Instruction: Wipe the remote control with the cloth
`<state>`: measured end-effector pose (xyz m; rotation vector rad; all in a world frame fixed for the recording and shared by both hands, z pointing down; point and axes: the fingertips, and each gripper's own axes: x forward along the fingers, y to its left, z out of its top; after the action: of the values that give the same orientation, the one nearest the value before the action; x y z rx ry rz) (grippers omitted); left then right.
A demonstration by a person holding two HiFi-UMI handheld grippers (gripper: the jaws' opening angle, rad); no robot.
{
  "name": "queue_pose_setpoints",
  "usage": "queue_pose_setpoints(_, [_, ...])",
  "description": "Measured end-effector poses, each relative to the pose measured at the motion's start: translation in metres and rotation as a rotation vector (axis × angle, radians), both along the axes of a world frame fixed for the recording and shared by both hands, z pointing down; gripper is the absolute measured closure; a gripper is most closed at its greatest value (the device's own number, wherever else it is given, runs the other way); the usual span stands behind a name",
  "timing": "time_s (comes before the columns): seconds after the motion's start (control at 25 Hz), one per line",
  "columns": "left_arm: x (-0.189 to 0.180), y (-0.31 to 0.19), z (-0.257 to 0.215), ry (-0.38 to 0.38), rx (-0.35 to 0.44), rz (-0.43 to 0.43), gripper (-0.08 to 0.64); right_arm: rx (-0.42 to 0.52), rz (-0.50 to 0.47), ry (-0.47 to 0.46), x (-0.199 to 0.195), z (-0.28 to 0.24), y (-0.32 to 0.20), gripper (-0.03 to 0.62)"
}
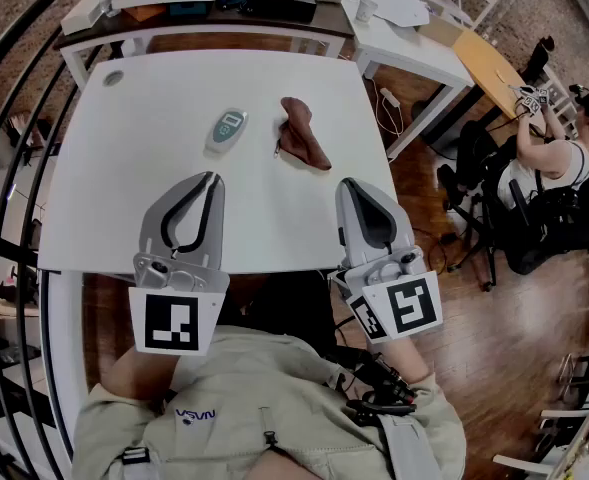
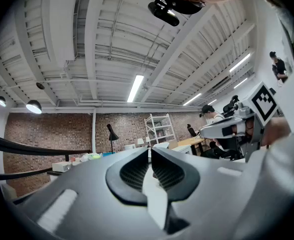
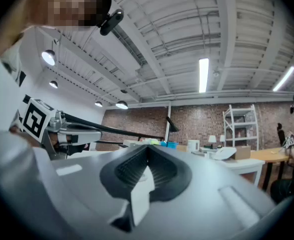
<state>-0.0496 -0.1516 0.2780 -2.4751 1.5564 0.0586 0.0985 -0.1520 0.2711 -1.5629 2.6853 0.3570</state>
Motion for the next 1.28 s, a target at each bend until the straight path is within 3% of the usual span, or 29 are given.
queue_pose_setpoints(0.2, [-0.002,-0.027,-0.008,-0.045,-0.011,0.011,0.529,0.052,0.011,0.034,0.003,-0.021,-0.022,0.565])
queue_pose_setpoints(0.36, [-0.005,-0.068,0.002,-0.139,-0.038,0.032,0.425,0.063,0.026,0.082,-0.004,-0.028,-0.056,0.525])
queue_pose_setpoints(0.52, [-0.01,-0.13,0.044,-0.163,-0.229,0.035,0.288,-0.029,0.037,0.128,-0.008,-0.009,-0.107,0.489])
queue_pose_setpoints(0.64, [-0.004,-0.166,0.085,-0.19,-0.37,0.046,0.261,-0.152,0.065,0.158,-0.001,0.03,-0.151,0.454])
queue_pose_setpoints(0.8, [0.012,-0.191,0.124,-0.25,-0.502,0.097,0.198,-0.304,0.069,0.22,-0.001,0.083,-0.188,0.413])
queue_pose_setpoints(0.92, [0.01,-0.205,0.148,-0.276,-0.584,0.102,0.186,-0.381,0.055,0.26,-0.005,0.11,-0.201,0.411])
queue_pose_setpoints(1.08, [-0.008,-0.226,0.167,-0.229,-0.671,0.025,0.186,-0.458,0.032,0.287,-0.009,0.134,-0.21,0.411])
queue_pose_setpoints(1.28, [0.005,-0.226,0.194,-0.274,-0.787,0.066,0.178,-0.524,0.026,0.281,-0.005,0.148,-0.219,0.411])
